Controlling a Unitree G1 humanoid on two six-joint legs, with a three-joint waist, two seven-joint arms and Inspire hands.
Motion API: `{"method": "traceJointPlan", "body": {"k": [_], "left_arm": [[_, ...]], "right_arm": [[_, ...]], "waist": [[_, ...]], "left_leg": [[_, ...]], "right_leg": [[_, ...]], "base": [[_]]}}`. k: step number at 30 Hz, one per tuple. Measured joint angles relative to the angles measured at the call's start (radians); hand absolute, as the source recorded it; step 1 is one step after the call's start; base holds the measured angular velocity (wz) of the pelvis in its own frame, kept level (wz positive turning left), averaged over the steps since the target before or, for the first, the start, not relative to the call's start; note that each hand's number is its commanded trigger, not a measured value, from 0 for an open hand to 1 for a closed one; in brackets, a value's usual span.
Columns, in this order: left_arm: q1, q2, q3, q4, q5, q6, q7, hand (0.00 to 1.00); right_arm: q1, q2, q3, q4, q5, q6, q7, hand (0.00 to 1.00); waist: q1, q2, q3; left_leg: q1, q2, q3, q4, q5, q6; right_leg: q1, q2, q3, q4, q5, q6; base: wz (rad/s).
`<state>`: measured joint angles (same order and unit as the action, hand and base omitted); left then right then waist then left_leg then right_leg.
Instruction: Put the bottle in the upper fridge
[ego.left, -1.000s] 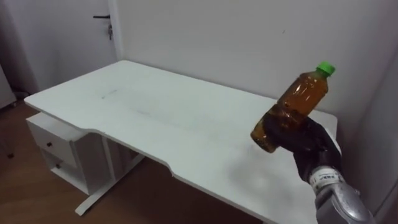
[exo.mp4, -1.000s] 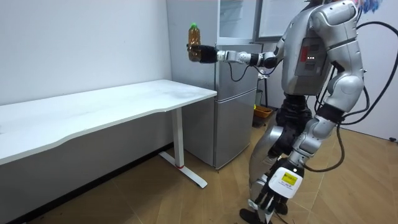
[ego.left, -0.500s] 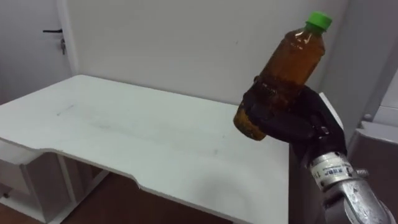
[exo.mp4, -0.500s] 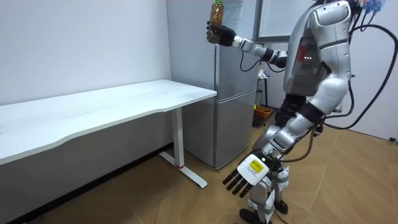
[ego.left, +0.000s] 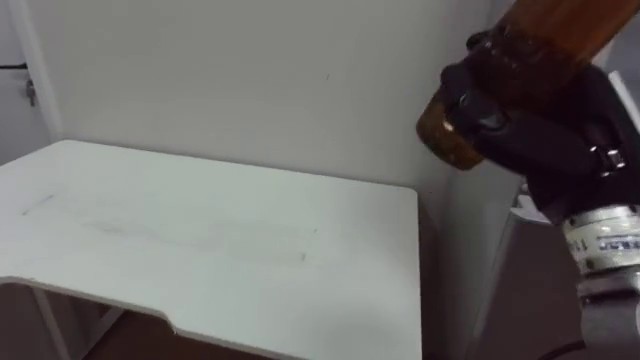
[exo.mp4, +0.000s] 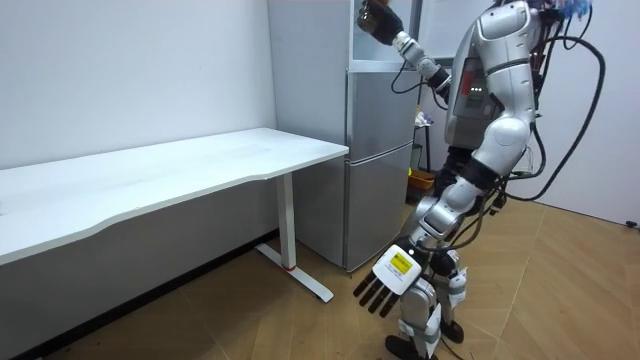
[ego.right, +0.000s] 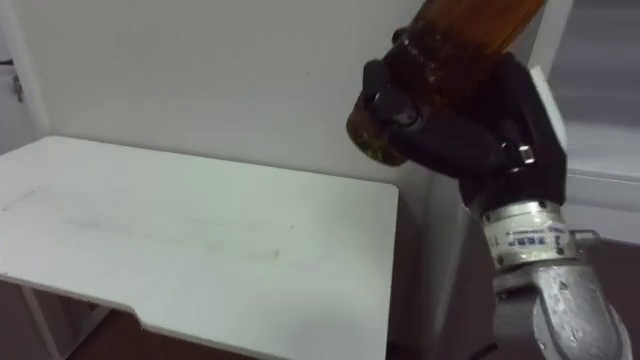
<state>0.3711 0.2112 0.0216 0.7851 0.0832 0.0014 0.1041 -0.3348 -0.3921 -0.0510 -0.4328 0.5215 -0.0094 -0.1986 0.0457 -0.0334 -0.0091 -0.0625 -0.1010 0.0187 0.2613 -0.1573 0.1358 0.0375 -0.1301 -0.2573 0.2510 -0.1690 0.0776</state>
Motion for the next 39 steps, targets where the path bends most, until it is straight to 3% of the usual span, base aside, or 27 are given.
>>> {"method": "traceJointPlan", "body": {"k": [4,7,14,19,25,27,39], "left_arm": [[0.008,0.000,0.019,0.001,-0.001,-0.001,0.001,0.00],[0.000,0.000,0.021,0.003,0.021,-0.002,0.001,0.00],[-0.017,-0.004,0.025,0.019,0.035,-0.004,0.002,0.00],[-0.027,-0.015,0.057,0.037,0.052,-0.004,0.002,0.00],[-0.029,-0.022,0.057,0.062,0.067,-0.004,0.003,0.00],[-0.029,-0.022,0.057,0.062,0.068,-0.004,0.003,0.00],[-0.036,-0.027,0.066,0.064,0.087,0.000,0.042,0.00]], "right_arm": [[0.014,-0.007,-0.035,-0.025,0.003,0.000,-0.005,1.00],[0.047,-0.014,-0.076,-0.041,0.006,-0.002,-0.026,1.00],[0.073,-0.018,-0.109,-0.051,-0.024,-0.002,-0.039,1.00],[0.073,-0.046,-0.141,-0.061,-0.045,-0.002,-0.042,1.00],[0.073,-0.047,-0.147,-0.072,-0.070,-0.002,-0.042,1.00],[0.074,-0.047,-0.151,-0.072,-0.070,-0.002,-0.040,1.00],[0.123,-0.070,-0.191,0.023,-0.059,-0.005,-0.034,1.00]], "waist": [[-0.040,-0.006,-0.0021],[-0.043,-0.009,0.0004],[-0.091,-0.014,0.0044],[-0.093,-0.020,0.0042],[-0.100,-0.024,0.0040],[-0.104,-0.029,0.0007],[-0.099,-0.039,0.0024]], "left_leg": [[0.007,0.006,0.010,-0.012,-0.003,-0.004],[0.022,0.013,0.032,-0.029,-0.002,-0.008],[0.044,0.030,0.062,-0.042,-0.008,-0.021],[0.064,0.048,0.090,-0.057,-0.012,-0.033],[0.075,0.066,0.110,-0.063,-0.014,-0.046],[0.074,0.071,0.113,-0.062,-0.016,-0.051],[0.076,0.077,0.113,-0.063,-0.019,-0.058]], "right_leg": [[0.002,0.008,0.012,-0.012,0.003,-0.004],[0.001,0.012,0.017,-0.015,0.006,-0.007],[0.014,0.033,0.062,-0.035,0.012,-0.016],[0.014,0.046,0.064,-0.034,0.017,-0.023],[0.014,0.061,0.063,-0.036,0.020,-0.029],[0.016,0.067,0.063,-0.048,0.024,-0.035],[0.031,0.074,0.060,-0.067,0.029,-0.043]], "base": [[-0.15],[-0.23],[-0.17],[-0.18],[-0.12],[-0.05],[0.00]]}}
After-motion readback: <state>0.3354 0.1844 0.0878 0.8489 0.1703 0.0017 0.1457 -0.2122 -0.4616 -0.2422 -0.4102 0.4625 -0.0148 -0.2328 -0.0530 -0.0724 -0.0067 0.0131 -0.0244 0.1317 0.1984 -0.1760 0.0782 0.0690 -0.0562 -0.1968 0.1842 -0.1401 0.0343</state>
